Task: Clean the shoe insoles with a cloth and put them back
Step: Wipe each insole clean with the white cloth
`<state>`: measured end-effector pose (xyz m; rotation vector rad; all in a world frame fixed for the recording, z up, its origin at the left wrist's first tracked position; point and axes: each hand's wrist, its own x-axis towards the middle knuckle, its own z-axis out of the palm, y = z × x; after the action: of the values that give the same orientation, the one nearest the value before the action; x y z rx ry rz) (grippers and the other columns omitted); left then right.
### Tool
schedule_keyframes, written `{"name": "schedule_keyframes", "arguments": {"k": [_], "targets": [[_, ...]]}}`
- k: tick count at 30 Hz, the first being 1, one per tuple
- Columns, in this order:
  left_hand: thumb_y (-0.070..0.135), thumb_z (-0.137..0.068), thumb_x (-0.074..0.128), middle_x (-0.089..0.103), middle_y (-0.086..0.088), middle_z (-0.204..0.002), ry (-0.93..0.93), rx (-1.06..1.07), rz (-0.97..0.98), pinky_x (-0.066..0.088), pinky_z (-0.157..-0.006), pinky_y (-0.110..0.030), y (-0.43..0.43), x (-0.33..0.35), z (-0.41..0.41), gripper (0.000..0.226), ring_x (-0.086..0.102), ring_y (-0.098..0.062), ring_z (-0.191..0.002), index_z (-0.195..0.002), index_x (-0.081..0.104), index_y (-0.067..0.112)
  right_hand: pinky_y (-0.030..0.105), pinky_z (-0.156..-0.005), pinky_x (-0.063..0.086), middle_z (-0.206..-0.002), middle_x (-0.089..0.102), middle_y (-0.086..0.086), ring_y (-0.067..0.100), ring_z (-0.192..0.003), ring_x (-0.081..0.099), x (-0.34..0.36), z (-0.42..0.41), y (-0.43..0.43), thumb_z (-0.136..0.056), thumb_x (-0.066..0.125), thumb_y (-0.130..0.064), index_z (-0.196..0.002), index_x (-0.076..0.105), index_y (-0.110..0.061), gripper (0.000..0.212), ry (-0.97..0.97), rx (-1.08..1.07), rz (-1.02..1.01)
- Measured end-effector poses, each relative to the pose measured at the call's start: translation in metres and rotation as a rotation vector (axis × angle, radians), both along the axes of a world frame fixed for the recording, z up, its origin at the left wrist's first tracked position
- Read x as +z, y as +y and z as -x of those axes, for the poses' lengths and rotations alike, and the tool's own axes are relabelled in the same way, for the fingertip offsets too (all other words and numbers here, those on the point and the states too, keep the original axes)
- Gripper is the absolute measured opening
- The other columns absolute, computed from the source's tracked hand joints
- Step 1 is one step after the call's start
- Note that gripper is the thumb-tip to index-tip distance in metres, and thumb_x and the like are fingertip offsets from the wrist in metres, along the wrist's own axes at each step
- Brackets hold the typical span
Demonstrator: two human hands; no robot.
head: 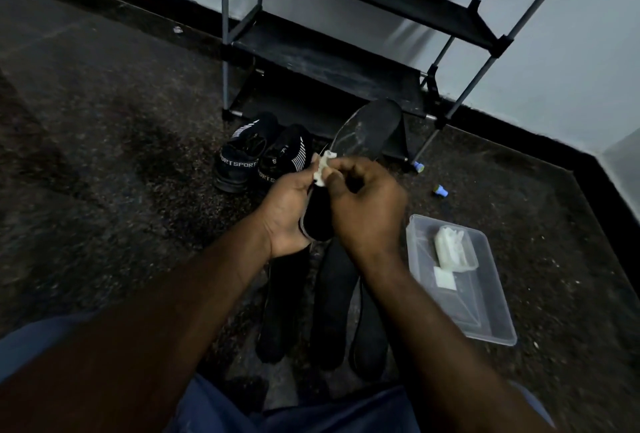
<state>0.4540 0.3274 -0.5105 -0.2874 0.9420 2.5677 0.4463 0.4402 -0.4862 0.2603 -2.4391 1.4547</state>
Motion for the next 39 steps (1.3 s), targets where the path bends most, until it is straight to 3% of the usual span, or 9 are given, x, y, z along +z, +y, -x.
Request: {"name": "schedule_keyframes", "arguments": {"k": [3,7,14,19,22,25,27,34,39], "targets": [[0.056,-0.104,0.043,0.075,-0.005,-0.101,-0.011,0.053,0.018,0.052,-0.09,-0.033,-0.002,-0.002,0.001,0.051,0.072,-0.019,-0.094,-0.101,0.075,0.017,0.027,-0.081,0.057,-0.098,0.077,-0.007,0.01,-0.09,0.072,-0.002,-0.006,-0.012,-0.089,0.066,-0.025,-0.101,0.081,-0.026,0.019,0.063,-0.007,-0.193],[0.063,-0.103,0.039,0.068,-0.017,-0.134,-0.012,0.096,0.059,0.055,-0.101,-0.035,-0.005,-0.003,0.002,0.073,0.068,-0.025,-0.118,-0.135,0.064,0.003,0.042,-0.076,0.058,-0.093,0.076,0.005,0.026,-0.086,0.071,-0.009,-0.024,-0.021,-0.084,0.059,-0.025,-0.098,0.081,-0.023,0.025,0.096,0.015,-0.279],[0.063,-0.105,0.03,0.07,-0.015,-0.129,-0.044,0.23,0.064,0.06,-0.08,-0.033,-0.011,0.0,0.004,0.074,0.07,-0.021,-0.094,-0.137,0.061,0.004,0.042,-0.074,0.056,-0.091,0.068,0.0,0.022,-0.085,0.067,-0.029,-0.049,-0.011,-0.086,0.052,-0.032,-0.106,0.08,-0.03,0.034,0.121,0.122,-0.268],[0.061,-0.106,0.03,0.072,-0.013,-0.119,-0.036,0.233,0.01,0.059,-0.078,-0.032,-0.012,0.0,0.004,0.074,0.068,-0.021,-0.092,-0.14,0.057,0.001,0.045,-0.075,0.053,-0.091,0.065,-0.005,0.02,-0.086,0.065,-0.031,-0.058,-0.008,-0.09,0.055,-0.03,-0.108,0.079,-0.028,0.031,0.149,0.115,-0.29],[0.062,-0.105,0.032,0.073,-0.012,-0.121,-0.025,0.213,0.075,0.061,-0.084,-0.033,-0.008,0.002,0.005,0.072,0.07,-0.022,-0.101,-0.137,0.06,0.004,0.046,-0.074,0.052,-0.09,0.068,-0.001,0.025,-0.084,0.066,-0.022,-0.042,-0.017,-0.089,0.048,-0.032,-0.105,0.079,-0.027,0.036,0.152,0.067,-0.324],[0.066,-0.102,0.036,0.064,-0.016,-0.139,-0.035,0.168,0.072,0.06,-0.092,-0.033,-0.006,0.002,0.003,0.08,0.065,-0.027,-0.125,-0.143,0.056,0.0,0.047,-0.076,0.055,-0.092,0.07,0.005,0.03,-0.086,0.068,-0.012,-0.023,-0.028,-0.087,0.041,-0.036,-0.104,0.08,-0.026,0.044,0.126,0.028,-0.317],[0.066,-0.102,0.036,0.058,-0.019,-0.147,-0.036,0.182,0.06,0.059,-0.094,-0.034,-0.009,0.001,0.004,0.083,0.061,-0.028,-0.131,-0.147,0.051,-0.001,0.048,-0.08,0.055,-0.093,0.071,0.006,0.03,-0.089,0.068,-0.01,-0.017,-0.034,-0.087,0.039,-0.036,-0.105,0.08,-0.026,0.045,0.108,0.044,-0.33],[0.061,-0.105,0.033,0.074,-0.011,-0.119,-0.032,0.232,0.09,0.061,-0.082,-0.032,-0.015,0.001,0.005,0.071,0.069,-0.02,-0.093,-0.141,0.058,0.004,0.045,-0.076,0.055,-0.094,0.068,-0.001,0.023,-0.088,0.068,-0.028,-0.047,-0.017,-0.088,0.047,-0.033,-0.106,0.079,-0.027,0.037,0.12,0.122,-0.314],[0.062,-0.105,0.033,0.073,-0.011,-0.126,-0.022,0.224,0.132,0.061,-0.086,-0.033,-0.007,0.004,0.004,0.071,0.073,-0.021,-0.104,-0.139,0.061,0.007,0.045,-0.076,0.053,-0.091,0.068,-0.001,0.024,-0.086,0.067,-0.018,-0.042,-0.02,-0.087,0.042,-0.037,-0.099,0.08,-0.028,0.041,0.13,0.061,-0.341]]}}
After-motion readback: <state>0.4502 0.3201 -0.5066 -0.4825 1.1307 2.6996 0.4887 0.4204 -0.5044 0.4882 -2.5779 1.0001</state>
